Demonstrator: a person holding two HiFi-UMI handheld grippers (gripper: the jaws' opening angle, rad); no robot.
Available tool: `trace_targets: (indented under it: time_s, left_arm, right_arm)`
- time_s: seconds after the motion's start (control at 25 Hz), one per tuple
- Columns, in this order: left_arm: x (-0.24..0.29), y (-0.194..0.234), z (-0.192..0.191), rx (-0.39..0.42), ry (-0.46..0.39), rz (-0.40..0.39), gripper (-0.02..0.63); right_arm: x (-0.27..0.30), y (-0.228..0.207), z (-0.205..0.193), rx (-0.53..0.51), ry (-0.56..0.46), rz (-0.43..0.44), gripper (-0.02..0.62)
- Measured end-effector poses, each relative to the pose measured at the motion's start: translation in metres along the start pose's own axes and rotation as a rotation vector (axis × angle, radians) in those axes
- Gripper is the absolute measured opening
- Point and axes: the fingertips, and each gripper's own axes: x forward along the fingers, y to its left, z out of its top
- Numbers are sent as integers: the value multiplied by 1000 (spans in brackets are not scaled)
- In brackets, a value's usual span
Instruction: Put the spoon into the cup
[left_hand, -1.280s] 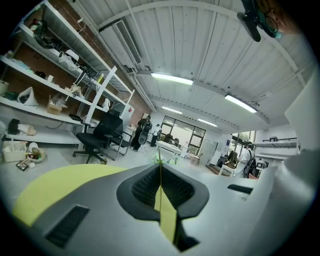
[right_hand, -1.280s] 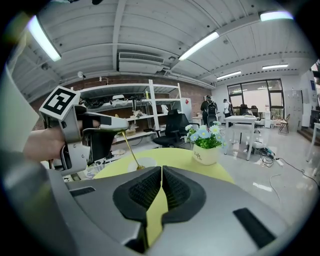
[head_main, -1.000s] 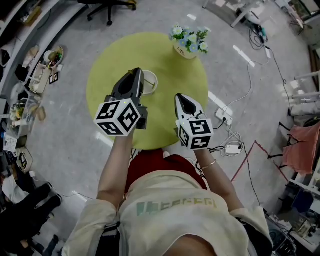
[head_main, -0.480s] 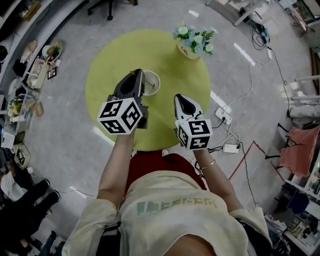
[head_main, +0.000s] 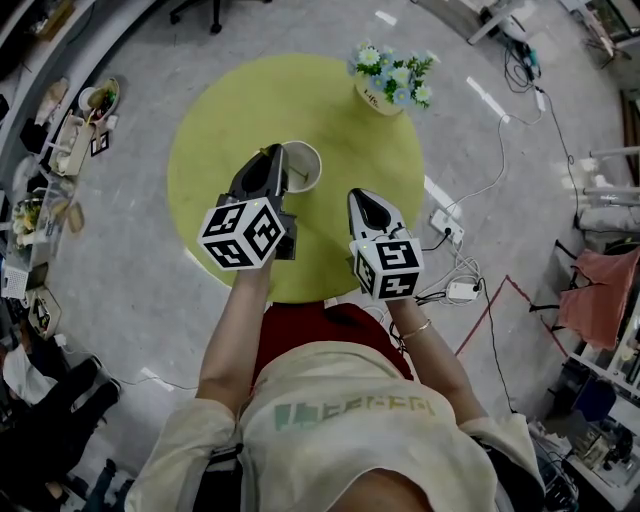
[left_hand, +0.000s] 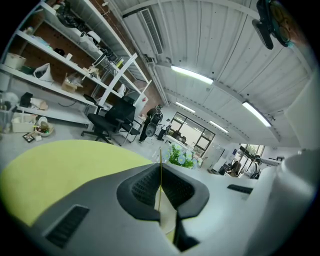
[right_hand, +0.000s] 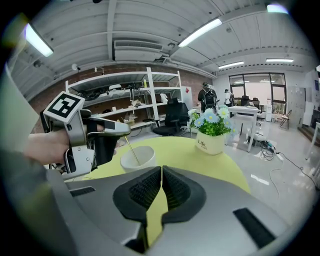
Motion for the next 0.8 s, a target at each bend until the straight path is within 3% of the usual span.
trace_targets:
  time_s: [0.8]
  left_arm:
    - [3,23,-21,-21,23,2,25]
  right_arm:
    - [12,2,-13,-1,42,3,37]
